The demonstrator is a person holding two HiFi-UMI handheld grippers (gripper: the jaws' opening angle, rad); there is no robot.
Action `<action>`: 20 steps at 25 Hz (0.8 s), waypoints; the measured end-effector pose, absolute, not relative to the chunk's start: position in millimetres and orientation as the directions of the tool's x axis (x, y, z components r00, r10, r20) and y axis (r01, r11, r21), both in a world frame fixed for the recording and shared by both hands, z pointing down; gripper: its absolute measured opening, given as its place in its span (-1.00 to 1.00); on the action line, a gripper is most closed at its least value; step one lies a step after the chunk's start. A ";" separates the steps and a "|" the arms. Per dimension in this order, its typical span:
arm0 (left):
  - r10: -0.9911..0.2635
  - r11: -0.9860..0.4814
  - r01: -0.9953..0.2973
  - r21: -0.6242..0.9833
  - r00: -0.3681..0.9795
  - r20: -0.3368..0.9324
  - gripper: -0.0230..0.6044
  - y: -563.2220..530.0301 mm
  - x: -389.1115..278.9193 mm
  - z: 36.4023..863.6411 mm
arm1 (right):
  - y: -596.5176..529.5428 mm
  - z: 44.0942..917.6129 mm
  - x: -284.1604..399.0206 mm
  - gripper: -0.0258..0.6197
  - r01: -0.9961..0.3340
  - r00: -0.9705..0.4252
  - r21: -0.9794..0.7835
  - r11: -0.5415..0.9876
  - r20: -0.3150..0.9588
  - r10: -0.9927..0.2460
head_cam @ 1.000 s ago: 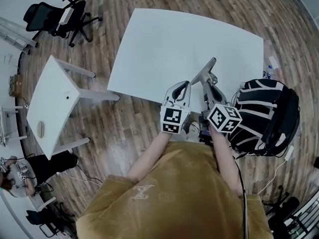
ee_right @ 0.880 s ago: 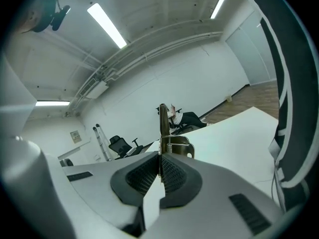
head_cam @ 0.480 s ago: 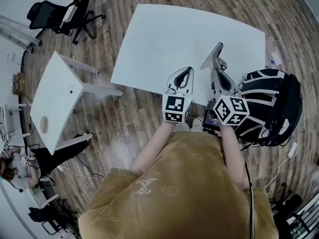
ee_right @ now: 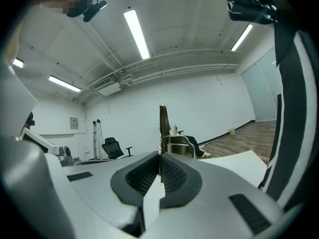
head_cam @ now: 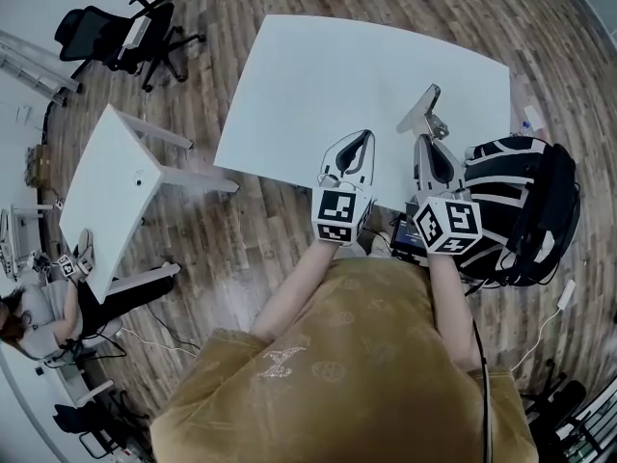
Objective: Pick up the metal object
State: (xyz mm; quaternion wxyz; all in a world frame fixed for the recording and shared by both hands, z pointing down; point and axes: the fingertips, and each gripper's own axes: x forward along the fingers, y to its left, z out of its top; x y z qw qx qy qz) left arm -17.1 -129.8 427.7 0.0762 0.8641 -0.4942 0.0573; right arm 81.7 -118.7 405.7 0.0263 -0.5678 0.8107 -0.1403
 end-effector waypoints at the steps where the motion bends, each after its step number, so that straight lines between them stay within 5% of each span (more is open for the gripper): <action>1: -0.845 -0.502 -0.862 0.075 0.507 0.169 -0.91 -129.5 -15.4 425.3 | -118.0 402.6 82.8 -0.89 -0.917 -0.349 -0.242 0.317 0.104 -0.931; 20: -0.853 -0.506 -0.860 0.056 0.509 0.114 -0.91 -131.1 -9.1 395.2 | -113.6 371.6 85.6 -0.89 -0.953 -0.296 -0.061 0.295 -0.004 -0.955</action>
